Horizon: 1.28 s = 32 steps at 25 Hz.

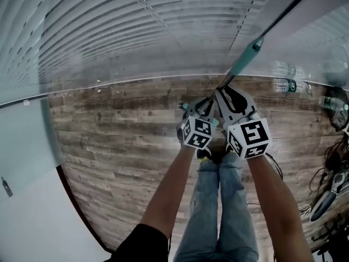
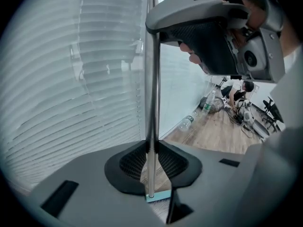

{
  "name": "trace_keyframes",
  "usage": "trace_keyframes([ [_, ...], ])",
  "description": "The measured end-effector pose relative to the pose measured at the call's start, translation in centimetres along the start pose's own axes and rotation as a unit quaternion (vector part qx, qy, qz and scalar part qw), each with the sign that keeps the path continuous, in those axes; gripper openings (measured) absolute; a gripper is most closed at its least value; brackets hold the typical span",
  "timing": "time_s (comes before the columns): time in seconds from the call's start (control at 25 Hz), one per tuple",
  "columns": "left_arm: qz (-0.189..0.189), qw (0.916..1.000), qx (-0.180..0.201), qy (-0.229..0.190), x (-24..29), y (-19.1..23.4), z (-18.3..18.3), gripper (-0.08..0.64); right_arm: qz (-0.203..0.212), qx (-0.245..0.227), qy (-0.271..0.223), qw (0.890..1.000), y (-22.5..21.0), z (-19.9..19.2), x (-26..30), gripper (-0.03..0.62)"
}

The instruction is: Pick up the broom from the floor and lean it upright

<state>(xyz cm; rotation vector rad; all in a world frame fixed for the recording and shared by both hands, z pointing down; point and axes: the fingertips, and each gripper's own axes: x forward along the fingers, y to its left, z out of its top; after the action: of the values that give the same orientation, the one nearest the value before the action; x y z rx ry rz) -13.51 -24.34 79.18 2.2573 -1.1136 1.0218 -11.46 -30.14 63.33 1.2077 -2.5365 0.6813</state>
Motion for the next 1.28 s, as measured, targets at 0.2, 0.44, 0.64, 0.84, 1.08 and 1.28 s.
trace_keyframes([
  [0.2,-0.007,0.9999,-0.008,-0.006,1.5,0.6,1.3,0.087,0.006,-0.022,-0.001,1.000,-0.7,0.6,1.0,0.086],
  [0.44,-0.058,0.9983,-0.007,-0.004,3.8,0.3,1.5,0.087,-0.023,-0.021,0.000,1.000,-2.3,-0.2,1.5,0.086],
  [0.64,-0.060,0.9981,0.007,0.009,4.1,-0.1,1.7,0.099,-0.028,-0.033,0.007,0.999,-2.9,-0.4,1.1,0.087],
  [0.84,-0.043,0.9988,-0.020,-0.007,3.7,0.6,2.0,0.160,-0.021,-0.034,0.003,0.999,-3.1,-0.3,1.2,0.087],
  [1.08,-0.039,0.9983,-0.036,-0.023,2.9,0.5,1.9,0.167,-0.018,-0.012,-0.005,1.000,-3.2,-0.6,0.9,0.095],
  [1.28,-0.039,0.9983,-0.031,-0.031,2.3,0.6,2.3,0.170,-0.021,-0.004,-0.005,1.000,-3.5,-0.6,0.7,0.124],
])
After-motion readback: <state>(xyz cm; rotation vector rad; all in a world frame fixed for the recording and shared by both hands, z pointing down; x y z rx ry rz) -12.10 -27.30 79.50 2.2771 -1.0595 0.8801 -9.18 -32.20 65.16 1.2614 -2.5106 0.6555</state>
